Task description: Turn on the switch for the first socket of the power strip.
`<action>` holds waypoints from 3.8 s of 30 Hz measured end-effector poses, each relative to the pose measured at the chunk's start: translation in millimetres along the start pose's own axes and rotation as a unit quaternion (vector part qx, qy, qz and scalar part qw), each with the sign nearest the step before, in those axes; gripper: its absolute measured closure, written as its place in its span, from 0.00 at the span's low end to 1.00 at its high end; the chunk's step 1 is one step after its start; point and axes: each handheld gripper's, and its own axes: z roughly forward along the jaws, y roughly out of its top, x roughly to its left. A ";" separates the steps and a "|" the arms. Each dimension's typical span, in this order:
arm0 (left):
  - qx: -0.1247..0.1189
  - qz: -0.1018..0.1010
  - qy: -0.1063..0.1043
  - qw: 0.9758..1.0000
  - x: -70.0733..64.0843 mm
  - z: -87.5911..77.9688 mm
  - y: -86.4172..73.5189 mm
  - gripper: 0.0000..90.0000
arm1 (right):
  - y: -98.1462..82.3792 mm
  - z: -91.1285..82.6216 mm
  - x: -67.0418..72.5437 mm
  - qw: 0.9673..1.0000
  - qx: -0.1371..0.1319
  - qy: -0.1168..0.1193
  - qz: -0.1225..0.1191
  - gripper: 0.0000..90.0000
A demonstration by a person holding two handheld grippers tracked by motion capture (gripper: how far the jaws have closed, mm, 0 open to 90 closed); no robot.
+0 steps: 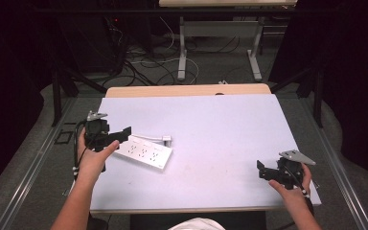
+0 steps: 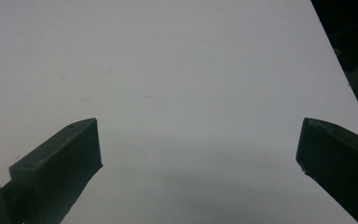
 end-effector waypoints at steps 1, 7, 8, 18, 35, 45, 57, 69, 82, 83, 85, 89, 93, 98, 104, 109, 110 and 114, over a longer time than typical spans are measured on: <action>0.003 0.002 -0.003 1.000 0.4 0.1 1.3 0.17 | -0.6 1.5 1.1 1.000 -0.006 0.000 0.001 0.00; 0.002 0.001 -0.004 1.000 -2.2 5.8 7.6 0.18 | -0.8 2.5 3.1 1.000 -0.005 0.002 -0.003 0.00; 0.002 0.002 -0.004 1.000 -2.4 6.5 8.7 0.18 | -0.9 2.6 3.3 1.000 -0.005 0.002 -0.002 0.00; -0.009 0.010 -0.003 1.000 -9.3 14.7 19.9 0.24 | -0.7 2.0 3.4 1.000 -0.006 0.003 -0.011 0.00; 0.001 0.017 0.009 1.000 -16.3 41.1 32.8 0.32 | 0.0 1.2 1.9 1.000 -0.006 0.003 -0.006 0.00; 0.033 0.034 0.025 0.999 -16.0 59.1 26.4 0.45 | -1.1 2.6 1.3 1.000 -0.003 0.008 -0.008 0.00; 0.065 0.018 0.013 0.998 -8.8 69.5 16.7 0.48 | -0.8 5.4 0.8 1.000 -0.005 0.011 -0.010 0.00; 0.100 0.010 0.016 0.995 0.8 78.6 8.8 0.59 | -1.7 7.8 0.4 1.000 -0.002 0.017 -0.005 0.00; 0.123 0.000 0.016 0.992 9.5 88.0 2.6 0.64 | -2.1 8.5 0.1 1.000 0.006 0.020 -0.008 0.00; 0.123 0.000 0.016 0.992 9.5 88.0 2.6 0.64 | -2.1 8.5 0.1 1.000 0.006 0.020 -0.008 0.00; 0.129 -0.001 0.017 0.992 10.0 89.2 2.0 0.65 | -2.1 8.5 0.0 1.000 0.006 0.022 -0.008 0.00; 0.139 0.000 0.016 0.990 11.7 91.2 1.0 0.66 | -2.2 8.9 -0.2 1.000 0.005 0.021 -0.007 0.00; 0.142 0.005 0.024 0.990 13.5 94.3 -1.2 0.68 | -2.5 9.2 0.0 1.000 0.003 0.021 -0.008 0.00; 0.154 0.002 0.022 0.988 15.8 96.1 -2.4 0.70 | -2.5 9.7 -0.4 1.000 0.009 0.026 -0.012 0.00; 0.161 0.001 0.024 0.987 18.2 99.3 -4.6 0.75 | -2.6 9.9 -0.4 0.999 0.010 0.027 -0.013 0.00; 0.165 0.002 0.025 0.986 17.8 102.4 -6.7 0.79 | -2.8 10.0 -0.8 0.999 0.011 0.028 -0.014 0.00; 0.169 0.005 0.024 0.985 18.0 102.7 -6.8 0.81 | -2.8 10.2 -1.1 0.999 0.012 0.029 -0.013 0.00; 0.171 0.010 0.021 0.985 16.7 103.8 -7.4 0.83 | -3.0 10.4 -1.1 0.999 0.013 0.029 -0.011 0.00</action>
